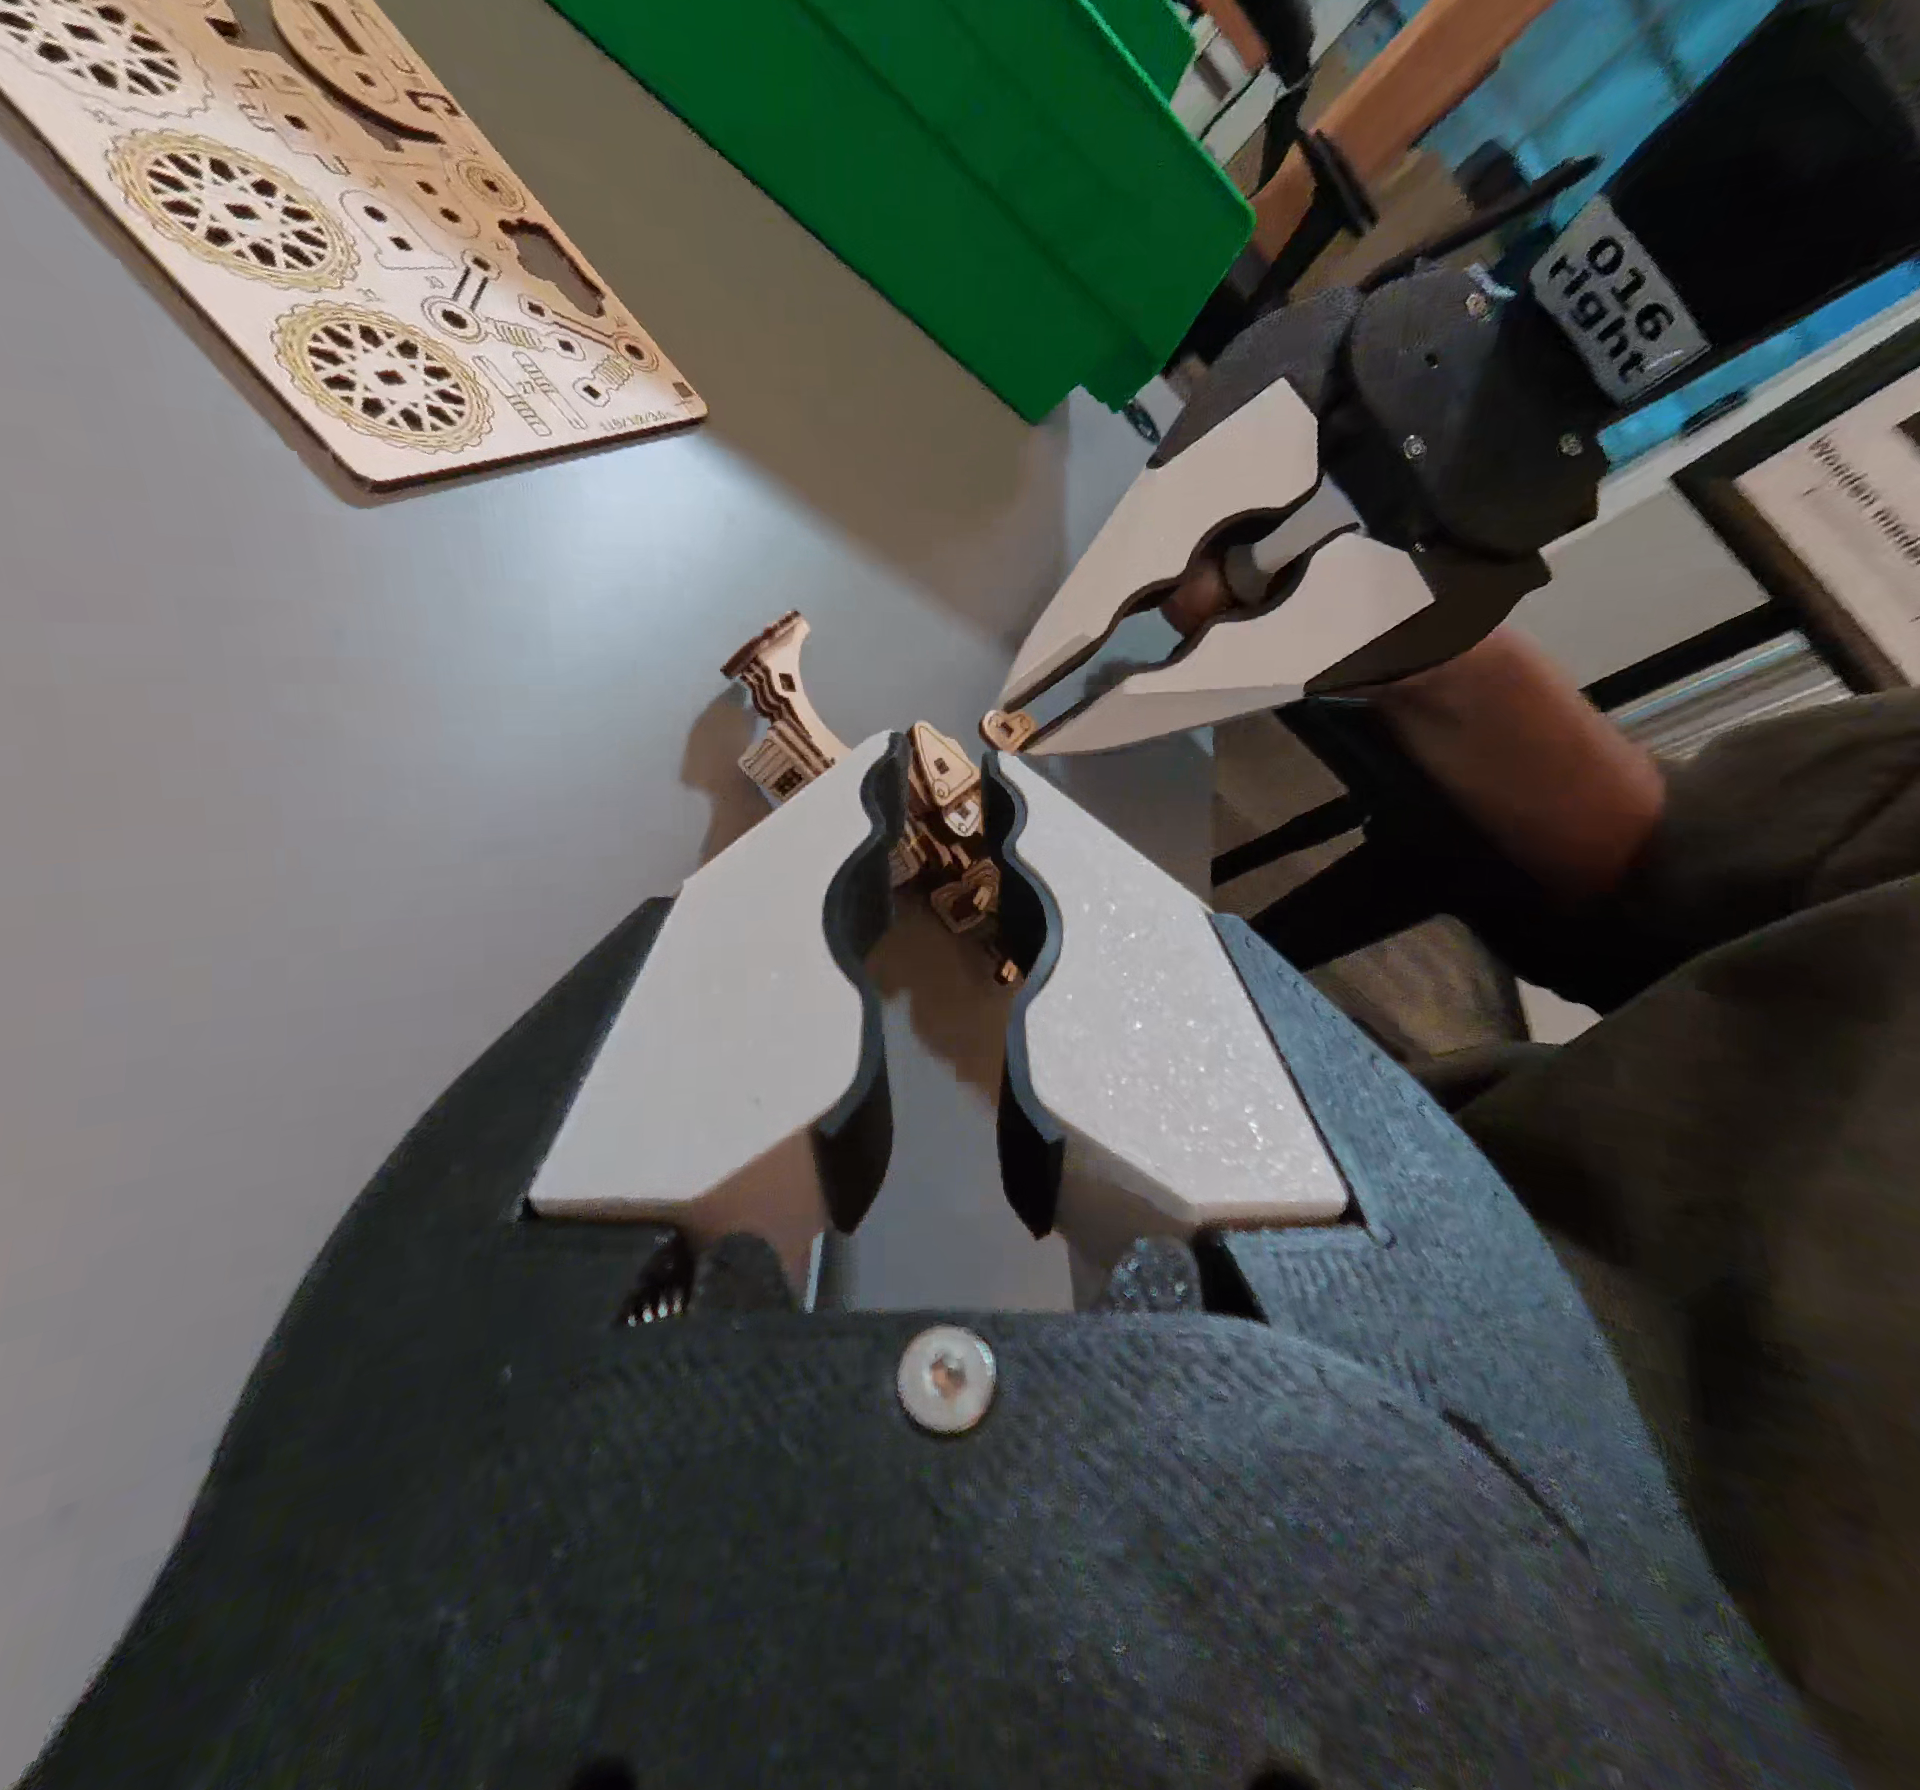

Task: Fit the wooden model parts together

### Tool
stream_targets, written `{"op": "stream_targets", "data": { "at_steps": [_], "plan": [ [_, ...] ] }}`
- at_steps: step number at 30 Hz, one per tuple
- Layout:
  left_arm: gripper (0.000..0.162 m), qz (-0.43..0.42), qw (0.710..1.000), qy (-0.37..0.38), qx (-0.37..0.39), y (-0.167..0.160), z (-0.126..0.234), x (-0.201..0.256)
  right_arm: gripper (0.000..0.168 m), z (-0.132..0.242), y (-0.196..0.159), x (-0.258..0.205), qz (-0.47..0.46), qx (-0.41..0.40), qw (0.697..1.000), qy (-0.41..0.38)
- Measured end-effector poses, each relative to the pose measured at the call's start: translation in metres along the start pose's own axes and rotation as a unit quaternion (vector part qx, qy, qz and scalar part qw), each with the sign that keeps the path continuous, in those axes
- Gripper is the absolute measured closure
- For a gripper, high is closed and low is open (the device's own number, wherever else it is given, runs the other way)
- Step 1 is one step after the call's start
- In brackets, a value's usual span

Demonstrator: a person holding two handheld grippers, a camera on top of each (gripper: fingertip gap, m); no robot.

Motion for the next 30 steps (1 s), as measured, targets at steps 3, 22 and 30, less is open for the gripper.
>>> {"op": "stream_targets", "data": {
  "at_steps": [3,22,30],
  "plan": [
    [0.150,-0.005,1.000,0.015,-0.006,-0.0008,-0.0021,0.0008,0.163,-0.0048,0.0006,-0.0037,0.000,-0.010,1.000,0.009],
    [0.161,0.020,0.999,0.009,-0.029,-0.0050,-0.0081,0.0004,0.163,-0.0066,-0.0001,-0.0025,-0.024,-0.014,0.999,0.021],
    [0.148,-0.010,0.999,0.006,-0.031,-0.0058,-0.0085,0.0070,0.164,-0.0062,-0.0002,-0.0028,-0.018,-0.016,1.000,0.018]
  ]
}}
Point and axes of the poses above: each gripper's, where its closed fingertips meet, z back along the fingers, y out of its top, x = y × z across the jaws, the point moved 8 cm from there along z, back along the fingers, and after that the axes turned 2 degrees about -x, right-handed, at the moved point
